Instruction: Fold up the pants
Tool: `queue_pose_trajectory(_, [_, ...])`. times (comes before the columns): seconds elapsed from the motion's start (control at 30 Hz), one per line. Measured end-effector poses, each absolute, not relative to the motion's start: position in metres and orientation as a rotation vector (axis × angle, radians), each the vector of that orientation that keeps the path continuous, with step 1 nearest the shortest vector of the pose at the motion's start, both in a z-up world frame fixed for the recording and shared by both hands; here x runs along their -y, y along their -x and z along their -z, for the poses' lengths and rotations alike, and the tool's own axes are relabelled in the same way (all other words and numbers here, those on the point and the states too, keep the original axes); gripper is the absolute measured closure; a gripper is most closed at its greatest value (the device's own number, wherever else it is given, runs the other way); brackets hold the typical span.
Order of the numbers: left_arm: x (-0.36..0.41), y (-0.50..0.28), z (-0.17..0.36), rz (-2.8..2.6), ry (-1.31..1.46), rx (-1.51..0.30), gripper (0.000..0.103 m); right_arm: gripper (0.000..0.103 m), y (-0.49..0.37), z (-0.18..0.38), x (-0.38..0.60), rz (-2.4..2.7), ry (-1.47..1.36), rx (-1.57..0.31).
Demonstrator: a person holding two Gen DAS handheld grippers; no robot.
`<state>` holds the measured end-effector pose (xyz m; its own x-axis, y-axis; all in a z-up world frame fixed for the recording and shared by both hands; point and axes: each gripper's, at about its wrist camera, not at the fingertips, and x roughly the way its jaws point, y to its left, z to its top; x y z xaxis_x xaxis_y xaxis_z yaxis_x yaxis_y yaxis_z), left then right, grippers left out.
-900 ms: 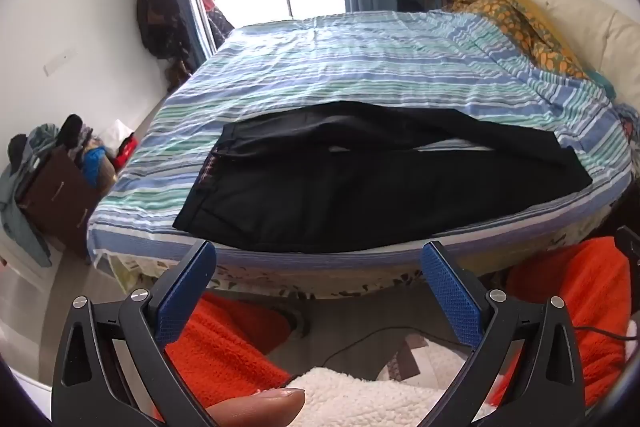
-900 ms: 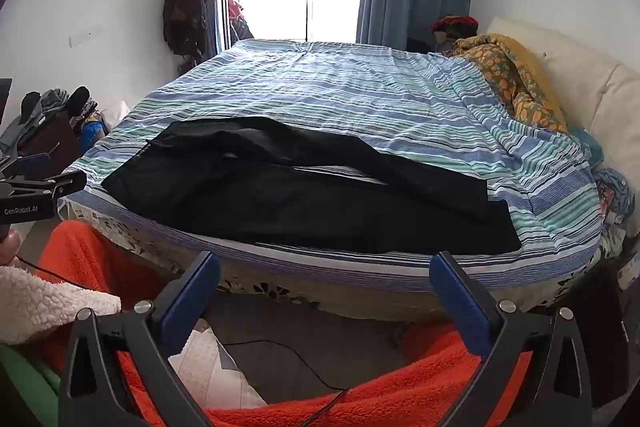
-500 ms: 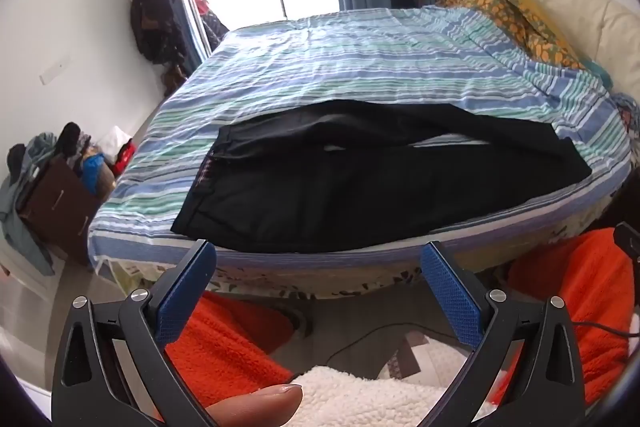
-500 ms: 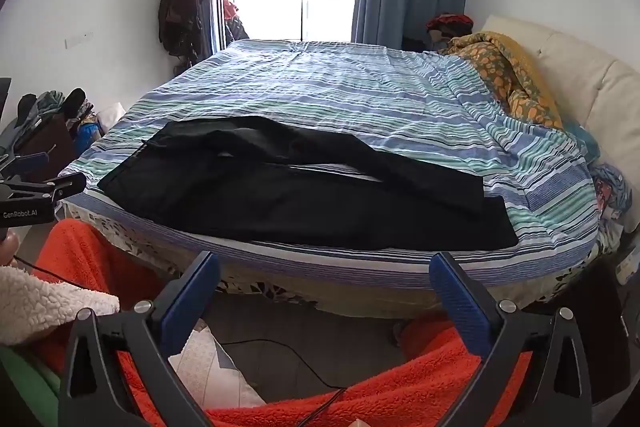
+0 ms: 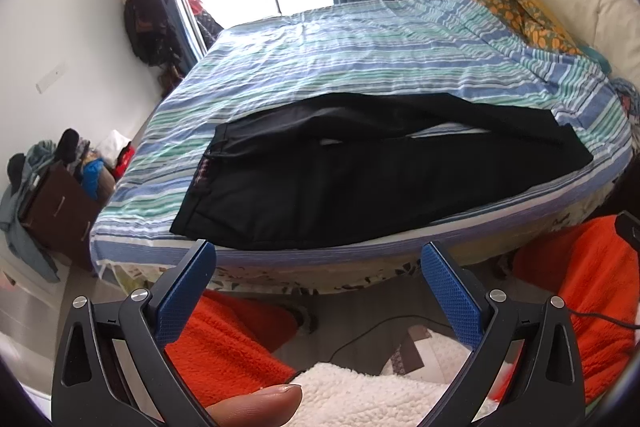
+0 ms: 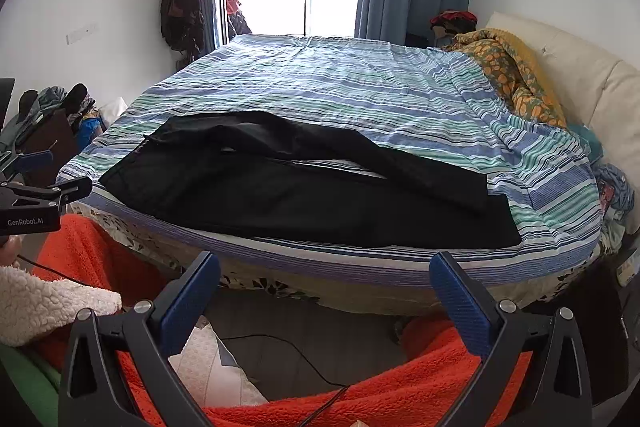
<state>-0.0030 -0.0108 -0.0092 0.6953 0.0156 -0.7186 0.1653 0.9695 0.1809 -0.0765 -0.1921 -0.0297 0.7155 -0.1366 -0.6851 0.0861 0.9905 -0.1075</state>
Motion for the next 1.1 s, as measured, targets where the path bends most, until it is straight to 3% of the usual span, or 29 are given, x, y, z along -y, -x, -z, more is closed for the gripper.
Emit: queue_pose_trajectory(1.1, [0.0122, -0.0021, 0.0154, 0.104, -0.223, -0.849, 0.001, 0.0, 0.0683, 0.0349, 0.2018, 0.272, 0.085, -0.871])
